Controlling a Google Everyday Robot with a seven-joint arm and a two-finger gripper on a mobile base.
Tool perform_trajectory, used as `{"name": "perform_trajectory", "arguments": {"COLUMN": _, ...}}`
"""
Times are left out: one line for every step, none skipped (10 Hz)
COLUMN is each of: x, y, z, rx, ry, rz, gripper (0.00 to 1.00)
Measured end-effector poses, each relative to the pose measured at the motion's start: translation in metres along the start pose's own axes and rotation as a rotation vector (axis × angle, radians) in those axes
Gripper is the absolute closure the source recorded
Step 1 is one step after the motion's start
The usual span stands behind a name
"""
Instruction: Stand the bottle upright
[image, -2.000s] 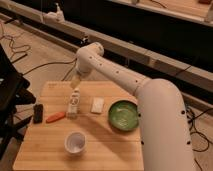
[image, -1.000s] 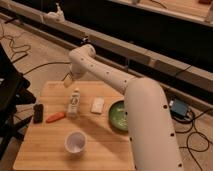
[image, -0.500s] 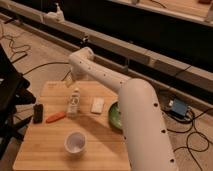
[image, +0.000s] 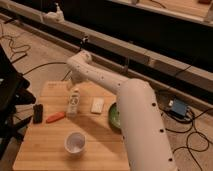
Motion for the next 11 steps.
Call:
{"name": "perform_trajectory", "arguments": {"x": -0.001, "y": 0.003, "z": 0.0, "rx": -0.003, "ry": 0.001, "rz": -0.001, "gripper": 0.2}}
{"name": "perform_trajectory", "arguments": {"x": 0.0, "y": 0.003, "z": 0.002, "rx": -0.008, "ry": 0.005, "rz": 0.004, "gripper": 0.2}}
{"name": "perform_trajectory", "arguments": {"x": 0.006, "y": 0.004, "z": 0.01, "rx": -0.032, "ry": 0.029, "rz": 0.033, "gripper": 0.2}}
{"name": "perform_trajectory", "arguments": {"x": 0.011, "y": 0.005, "z": 0.018, "rx": -0.053, "ry": 0.054, "rz": 0.063, "gripper": 0.2}}
{"name": "perform_trajectory", "arguments": {"x": 0.017, "y": 0.007, "z": 0.029, "rx": -0.078, "ry": 0.084, "rz": 0.109, "gripper": 0.2}}
{"name": "perform_trajectory", "arguments": {"x": 0.019, "y": 0.008, "z": 0.036, "rx": -0.092, "ry": 0.1, "rz": 0.137, "gripper": 0.2}}
{"name": "perform_trajectory", "arguments": {"x": 0.02, "y": 0.009, "z": 0.043, "rx": -0.112, "ry": 0.112, "rz": 0.178, "gripper": 0.2}}
{"name": "perform_trajectory", "arguments": {"x": 0.016, "y": 0.007, "z": 0.045, "rx": -0.123, "ry": 0.11, "rz": 0.204, "gripper": 0.2}}
{"name": "perform_trajectory", "arguments": {"x": 0.014, "y": 0.005, "z": 0.045, "rx": -0.127, "ry": 0.107, "rz": 0.22, "gripper": 0.2}}
{"name": "perform_trajectory", "arguments": {"x": 0.009, "y": 0.001, "z": 0.044, "rx": -0.129, "ry": 0.099, "rz": 0.239, "gripper": 0.2}}
{"name": "perform_trajectory", "arguments": {"x": 0.005, "y": -0.001, "z": 0.045, "rx": -0.129, "ry": 0.094, "rz": 0.252, "gripper": 0.2}}
